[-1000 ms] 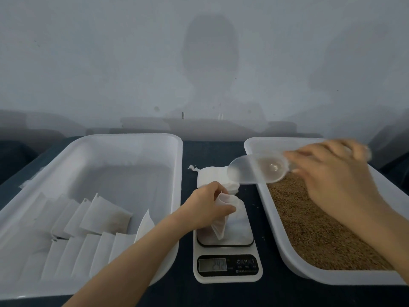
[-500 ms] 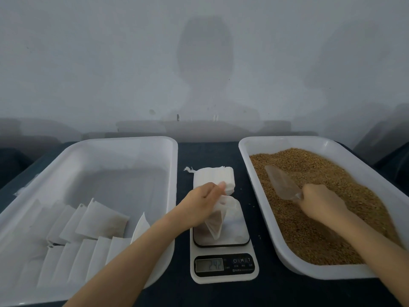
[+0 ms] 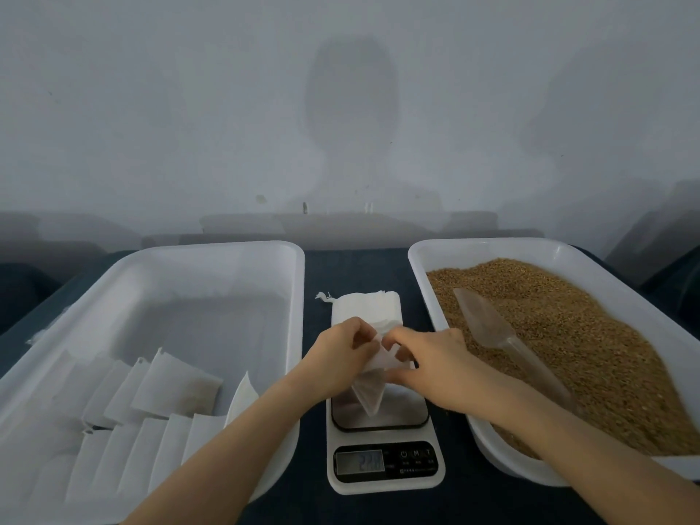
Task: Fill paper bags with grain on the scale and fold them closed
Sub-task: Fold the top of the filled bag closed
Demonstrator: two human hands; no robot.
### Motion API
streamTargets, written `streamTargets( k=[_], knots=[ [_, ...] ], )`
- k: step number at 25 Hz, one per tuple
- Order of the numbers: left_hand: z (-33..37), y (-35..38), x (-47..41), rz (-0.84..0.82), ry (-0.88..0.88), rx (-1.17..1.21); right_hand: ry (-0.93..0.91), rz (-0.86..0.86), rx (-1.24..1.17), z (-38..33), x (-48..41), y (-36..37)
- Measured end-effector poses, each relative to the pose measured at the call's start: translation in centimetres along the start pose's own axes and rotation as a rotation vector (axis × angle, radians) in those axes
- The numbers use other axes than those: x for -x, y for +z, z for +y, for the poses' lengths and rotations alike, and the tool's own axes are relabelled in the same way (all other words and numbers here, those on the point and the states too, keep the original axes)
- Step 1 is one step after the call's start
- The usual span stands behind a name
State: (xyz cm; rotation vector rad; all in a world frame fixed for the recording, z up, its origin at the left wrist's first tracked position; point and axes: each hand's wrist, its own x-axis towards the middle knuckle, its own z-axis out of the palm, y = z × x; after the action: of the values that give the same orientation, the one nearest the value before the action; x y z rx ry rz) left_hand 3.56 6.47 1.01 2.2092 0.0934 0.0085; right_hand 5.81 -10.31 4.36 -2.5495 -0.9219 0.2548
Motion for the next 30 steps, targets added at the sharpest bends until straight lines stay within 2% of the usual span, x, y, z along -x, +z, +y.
streamTargets(
  k=[3, 5, 7, 10, 12, 17, 23, 30],
  knots=[
    [0.5, -0.2, 0.1, 0.101, -0.012, 0.069, 0.020, 0.195, -0.011, 0.9, -1.1, 0.3],
    [0.7, -0.5, 0.2, 0.161, 0.010, 0.116, 0.025, 0.225, -0.033, 1.5, -1.7, -0.1],
    [0.9, -0.6, 0.3, 0.194, 0.041, 0.138, 0.004, 0.224, -0.171, 2.0, -2.1, -0.5],
    [0.9, -0.7, 0.5, 0.235, 0.074, 0.120, -0.023, 0.353, -0.297, 1.9, -2.3, -0.6],
    [0.8, -0.9, 0.6, 0.256, 0.073, 0.109, -0.053, 0.368, -0.341, 1.7, -2.3, -0.6],
    [0.0, -1.4, 0.9, 0.174, -0.003, 0.087, -0.101, 0.332, -0.286, 2.7, -2.0, -0.1],
    [0.1, -1.7, 1.3, 0.055, 0.058, -0.104, -0.125, 0.309, -0.311, 3.1, -1.8, 0.7],
    [0.3, -1.5, 0.9, 0.018, 0.066, -0.112, -0.154, 0.346, -0.325, 3.1, -1.4, 0.6]
  ],
)
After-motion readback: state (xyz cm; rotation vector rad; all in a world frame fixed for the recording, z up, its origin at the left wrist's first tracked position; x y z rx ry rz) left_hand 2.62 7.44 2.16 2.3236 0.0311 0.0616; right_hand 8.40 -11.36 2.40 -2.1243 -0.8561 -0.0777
